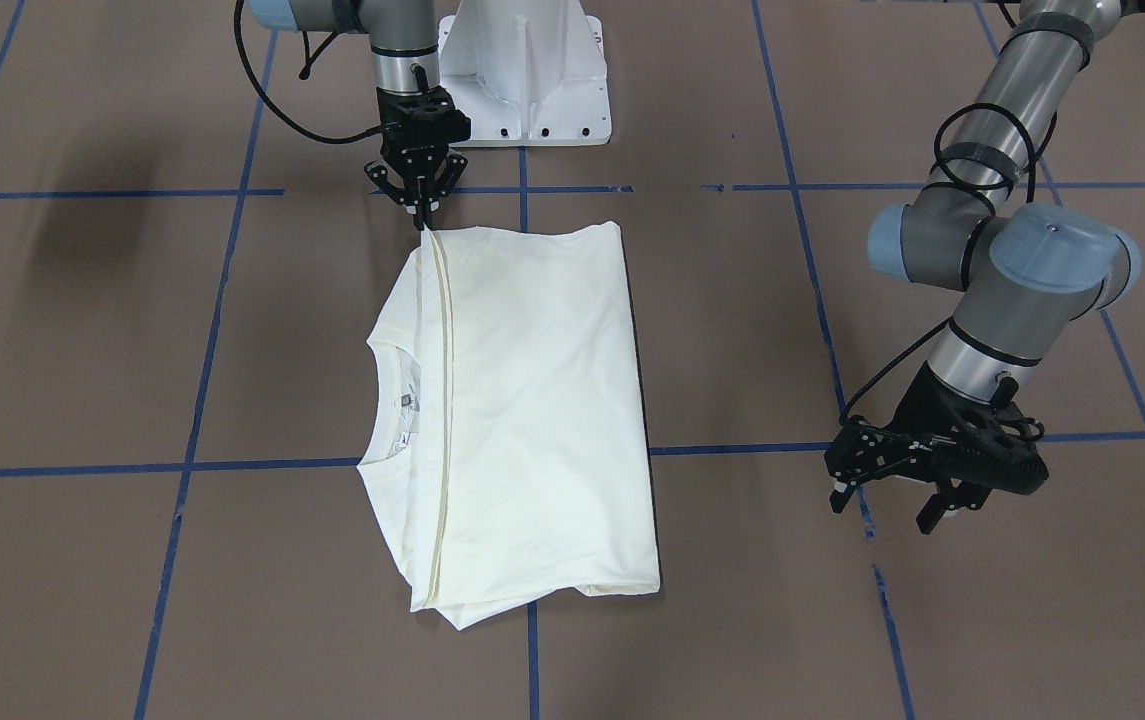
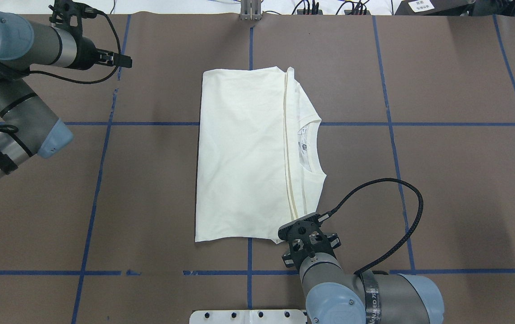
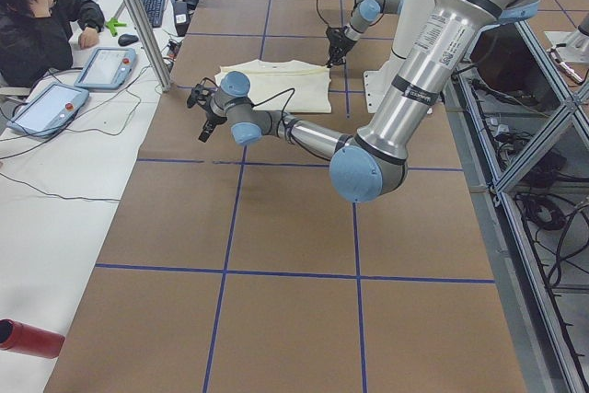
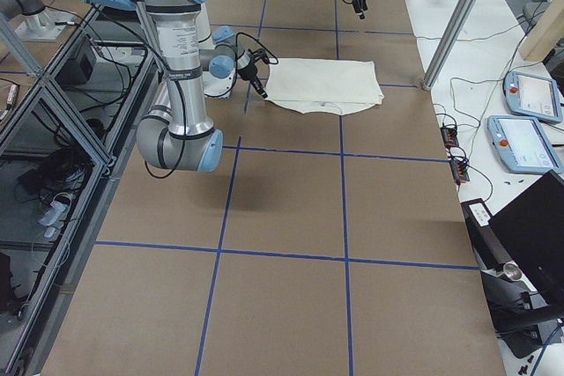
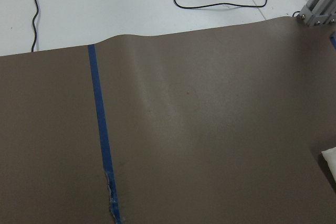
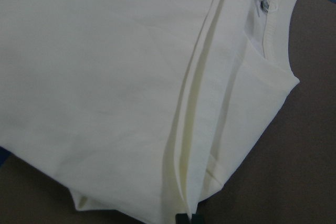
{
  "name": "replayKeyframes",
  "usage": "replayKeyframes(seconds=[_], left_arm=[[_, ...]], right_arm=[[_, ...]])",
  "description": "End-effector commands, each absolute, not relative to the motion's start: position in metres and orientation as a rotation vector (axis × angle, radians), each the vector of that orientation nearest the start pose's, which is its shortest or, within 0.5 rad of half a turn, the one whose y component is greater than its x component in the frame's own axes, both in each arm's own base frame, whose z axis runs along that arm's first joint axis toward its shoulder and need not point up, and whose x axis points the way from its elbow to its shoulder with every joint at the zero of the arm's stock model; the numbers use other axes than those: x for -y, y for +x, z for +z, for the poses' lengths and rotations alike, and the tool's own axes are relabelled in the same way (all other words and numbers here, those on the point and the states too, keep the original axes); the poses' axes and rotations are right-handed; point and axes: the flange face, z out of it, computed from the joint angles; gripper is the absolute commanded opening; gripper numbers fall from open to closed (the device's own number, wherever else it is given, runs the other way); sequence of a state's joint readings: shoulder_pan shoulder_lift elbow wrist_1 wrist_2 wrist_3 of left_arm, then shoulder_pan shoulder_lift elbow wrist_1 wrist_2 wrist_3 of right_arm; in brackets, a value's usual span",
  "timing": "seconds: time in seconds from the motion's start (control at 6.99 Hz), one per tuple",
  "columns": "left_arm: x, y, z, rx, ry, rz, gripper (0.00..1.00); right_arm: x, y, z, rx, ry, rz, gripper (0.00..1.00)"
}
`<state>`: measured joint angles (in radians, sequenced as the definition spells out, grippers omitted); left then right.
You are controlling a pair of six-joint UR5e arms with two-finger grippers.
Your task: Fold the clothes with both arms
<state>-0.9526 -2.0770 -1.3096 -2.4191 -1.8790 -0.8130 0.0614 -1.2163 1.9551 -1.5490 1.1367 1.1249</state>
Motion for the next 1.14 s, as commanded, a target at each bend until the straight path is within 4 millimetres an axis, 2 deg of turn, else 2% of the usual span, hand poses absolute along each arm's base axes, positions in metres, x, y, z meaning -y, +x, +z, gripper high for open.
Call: replayKeyframes(seconds=[0.0,0.29,0.43,0.72,0.86,1.0], left_arm=[[0.643,0.331,0.394,-0.919,0.636,-0.006,1.00],[0.643,0.332,0.393,-0.921,0.637,-0.004,1.00],[0.643,0.332,0.393,-0.921,0.637,-0.004,1.00],[0.643,0.332,0.394,-0.921,0.637,-0.004,1.00],[0.643,0.332,0.394,-0.921,0.637,-0.004,1.00],[0.643,0.332,0.394,-0.921,0.637,-0.004,1.00]], right_arm=[[0.213,-0.559,0.282,0.661,0.595,-0.181,0.00],[0.224,-0.552,0.282,0.691,0.602,-0.138,0.00],[0.224,-0.545,0.295,0.682,0.588,-0.108,0.00],[0.221,-0.517,0.328,0.667,0.541,-0.018,0.00],[0.220,-0.517,0.330,0.680,0.516,0.042,0.24],[0.211,-0.522,0.332,0.701,0.481,0.104,0.58]])
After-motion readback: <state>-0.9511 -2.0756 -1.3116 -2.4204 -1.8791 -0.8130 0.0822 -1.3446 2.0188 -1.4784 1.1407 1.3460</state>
